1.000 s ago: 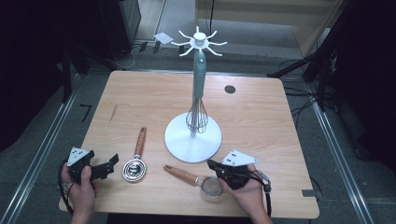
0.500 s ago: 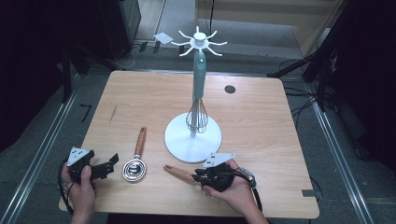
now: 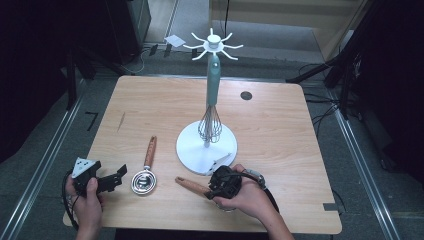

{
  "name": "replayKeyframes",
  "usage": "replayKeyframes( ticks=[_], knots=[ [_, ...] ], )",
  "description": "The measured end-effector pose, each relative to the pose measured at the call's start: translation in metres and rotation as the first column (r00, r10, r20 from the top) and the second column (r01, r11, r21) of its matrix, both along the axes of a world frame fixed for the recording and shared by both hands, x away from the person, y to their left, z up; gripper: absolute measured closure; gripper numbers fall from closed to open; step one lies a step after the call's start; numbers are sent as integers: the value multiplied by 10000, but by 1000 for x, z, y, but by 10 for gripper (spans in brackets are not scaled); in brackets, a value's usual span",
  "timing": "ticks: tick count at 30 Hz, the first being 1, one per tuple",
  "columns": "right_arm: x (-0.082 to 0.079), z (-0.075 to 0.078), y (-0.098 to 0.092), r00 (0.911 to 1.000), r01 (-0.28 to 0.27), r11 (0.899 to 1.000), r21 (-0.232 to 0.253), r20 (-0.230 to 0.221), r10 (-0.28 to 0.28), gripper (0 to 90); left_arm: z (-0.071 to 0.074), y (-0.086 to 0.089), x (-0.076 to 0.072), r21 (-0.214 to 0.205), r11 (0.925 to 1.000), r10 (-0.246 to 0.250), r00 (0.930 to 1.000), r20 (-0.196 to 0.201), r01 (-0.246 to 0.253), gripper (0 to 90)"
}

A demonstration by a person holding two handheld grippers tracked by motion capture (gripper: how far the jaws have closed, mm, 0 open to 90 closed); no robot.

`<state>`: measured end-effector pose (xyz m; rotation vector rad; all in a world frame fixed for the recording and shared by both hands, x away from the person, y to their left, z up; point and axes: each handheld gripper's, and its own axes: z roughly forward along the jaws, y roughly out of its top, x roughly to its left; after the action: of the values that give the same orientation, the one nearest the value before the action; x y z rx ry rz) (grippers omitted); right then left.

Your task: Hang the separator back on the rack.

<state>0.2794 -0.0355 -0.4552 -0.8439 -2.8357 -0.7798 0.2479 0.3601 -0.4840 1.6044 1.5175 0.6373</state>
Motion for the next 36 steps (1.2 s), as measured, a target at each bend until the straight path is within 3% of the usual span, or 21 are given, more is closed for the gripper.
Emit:
replayKeyframes(
  ticks=[3, 7, 12, 14, 22, 30, 36],
  knots=[
    [4, 1, 5, 9998, -175, 9982, -581, -118, 168, 658, 0, 0, 0, -5, 10000, -2, 10000, -5, 2, 0],
    [9, 3, 12, 9980, -271, 9938, -1078, -593, 208, 658, 0, 0, 0, -10, 10000, 0, 10000, -5, 0, 0],
    [13, 4, 18, 9953, -371, 9811, -1898, -950, 193, 640, 0, 0, 0, -8, 10000, -5, 10000, -4, 5, 0],
    [16, 4, 20, 9936, -414, 9788, -2008, -1110, 192, 640, 0, 0, 0, -7, 10000, -6, 10000, -3, 6, 0],
    [17, -2, 26, 9890, -568, 9735, -2213, -1459, 246, 649, 0, 0, 0, -9, 10000, -10, 10000, -12, 10, 0],
    [18, -4, 29, 9912, -543, 9749, -2158, -1297, 265, 695, 0, 0, 0, -8, 10000, -8, 10000, -8, 8, 0],
    [16, -4, 26, 9913, -691, 9813, -1795, -1227, 474, 707, 0, 0, 0, -9, 10000, -9, 10000, -11, 9, 0]
  ],
)
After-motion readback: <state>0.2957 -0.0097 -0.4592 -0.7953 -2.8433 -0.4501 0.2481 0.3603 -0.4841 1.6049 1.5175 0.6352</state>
